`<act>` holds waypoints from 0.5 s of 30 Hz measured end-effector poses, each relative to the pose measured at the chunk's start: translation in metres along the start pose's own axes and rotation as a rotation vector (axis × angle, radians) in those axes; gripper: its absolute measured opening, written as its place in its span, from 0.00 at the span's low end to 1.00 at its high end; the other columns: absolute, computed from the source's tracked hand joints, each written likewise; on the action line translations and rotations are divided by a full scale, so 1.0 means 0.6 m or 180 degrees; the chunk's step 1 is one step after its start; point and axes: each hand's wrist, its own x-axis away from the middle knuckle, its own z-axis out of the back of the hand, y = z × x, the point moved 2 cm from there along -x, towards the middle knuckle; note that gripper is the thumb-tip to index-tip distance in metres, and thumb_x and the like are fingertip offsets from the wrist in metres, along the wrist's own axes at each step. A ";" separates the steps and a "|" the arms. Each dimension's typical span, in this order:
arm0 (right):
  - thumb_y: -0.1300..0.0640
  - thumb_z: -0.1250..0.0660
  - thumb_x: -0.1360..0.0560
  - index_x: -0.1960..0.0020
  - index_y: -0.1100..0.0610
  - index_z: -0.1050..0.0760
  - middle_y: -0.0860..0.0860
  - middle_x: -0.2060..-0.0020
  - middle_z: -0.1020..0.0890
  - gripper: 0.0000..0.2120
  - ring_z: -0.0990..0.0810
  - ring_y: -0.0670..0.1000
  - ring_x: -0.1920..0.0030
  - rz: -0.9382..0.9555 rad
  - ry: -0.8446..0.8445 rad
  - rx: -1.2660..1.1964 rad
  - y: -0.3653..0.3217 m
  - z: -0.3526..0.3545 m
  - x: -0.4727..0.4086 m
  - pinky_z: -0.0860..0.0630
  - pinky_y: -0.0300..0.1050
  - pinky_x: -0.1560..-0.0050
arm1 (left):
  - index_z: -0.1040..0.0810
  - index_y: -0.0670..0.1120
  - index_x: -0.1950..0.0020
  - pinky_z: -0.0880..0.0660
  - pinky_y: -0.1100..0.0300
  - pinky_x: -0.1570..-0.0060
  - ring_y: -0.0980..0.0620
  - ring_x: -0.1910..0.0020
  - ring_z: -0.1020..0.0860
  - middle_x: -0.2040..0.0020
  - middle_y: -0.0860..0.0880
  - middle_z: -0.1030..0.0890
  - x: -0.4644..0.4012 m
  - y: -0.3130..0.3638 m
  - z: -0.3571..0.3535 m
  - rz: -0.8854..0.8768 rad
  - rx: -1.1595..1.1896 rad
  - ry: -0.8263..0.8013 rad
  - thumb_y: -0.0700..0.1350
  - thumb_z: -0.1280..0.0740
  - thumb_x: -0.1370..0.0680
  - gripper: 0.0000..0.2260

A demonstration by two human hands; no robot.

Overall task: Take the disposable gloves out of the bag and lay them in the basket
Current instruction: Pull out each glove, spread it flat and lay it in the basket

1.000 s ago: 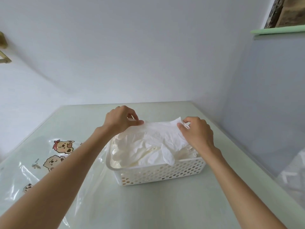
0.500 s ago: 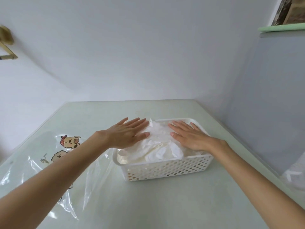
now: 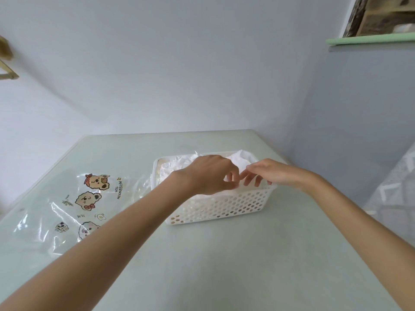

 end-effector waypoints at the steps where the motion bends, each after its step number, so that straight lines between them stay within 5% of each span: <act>1: 0.54 0.50 0.17 0.45 0.52 0.22 0.49 0.51 0.19 0.18 0.26 0.47 0.59 -0.0002 -0.0012 0.0021 0.002 -0.001 0.000 0.35 0.36 0.63 | 0.20 0.55 0.44 0.32 0.62 0.55 0.56 0.47 0.23 0.48 0.57 0.19 0.003 -0.006 0.004 0.0017 -0.0034 -0.0007 0.51 0.36 0.21 0.08; 5: 0.55 0.46 0.18 0.43 0.50 0.22 0.48 0.54 0.19 0.14 0.26 0.44 0.63 0.0293 0.0234 0.0123 0.004 -0.005 -0.006 0.34 0.29 0.67 | 0.19 0.57 0.46 0.32 0.62 0.54 0.57 0.49 0.23 0.51 0.59 0.20 0.037 -0.035 0.007 0.0186 -0.0231 -0.0229 0.48 0.36 0.21 0.09; 8: 0.53 0.37 0.21 0.47 0.44 0.21 0.47 0.65 0.20 0.09 0.25 0.44 0.67 0.0749 0.0810 0.0286 0.000 -0.011 -0.024 0.31 0.36 0.65 | 0.18 0.56 0.49 0.30 0.56 0.47 0.53 0.46 0.24 0.50 0.58 0.19 0.055 -0.053 -0.004 0.0652 0.0317 -0.0445 0.53 0.42 0.22 0.13; 11: 0.44 0.35 0.24 0.43 0.39 0.23 0.43 0.72 0.28 0.11 0.27 0.43 0.66 0.0819 0.1127 0.0852 -0.013 -0.021 -0.040 0.34 0.41 0.64 | 0.19 0.54 0.62 0.30 0.56 0.51 0.52 0.51 0.24 0.59 0.57 0.18 0.052 -0.062 -0.017 0.1091 0.0920 -0.0238 0.63 0.42 0.24 0.18; 15: 0.39 0.37 0.24 0.31 0.40 0.32 0.39 0.65 0.35 0.22 0.25 0.51 0.43 0.0491 0.0524 0.1812 -0.005 -0.022 -0.053 0.36 0.43 0.53 | 0.20 0.56 0.65 0.33 0.61 0.59 0.58 0.59 0.25 0.68 0.63 0.25 0.047 -0.066 -0.020 0.0967 0.0430 0.0041 0.63 0.30 0.30 0.12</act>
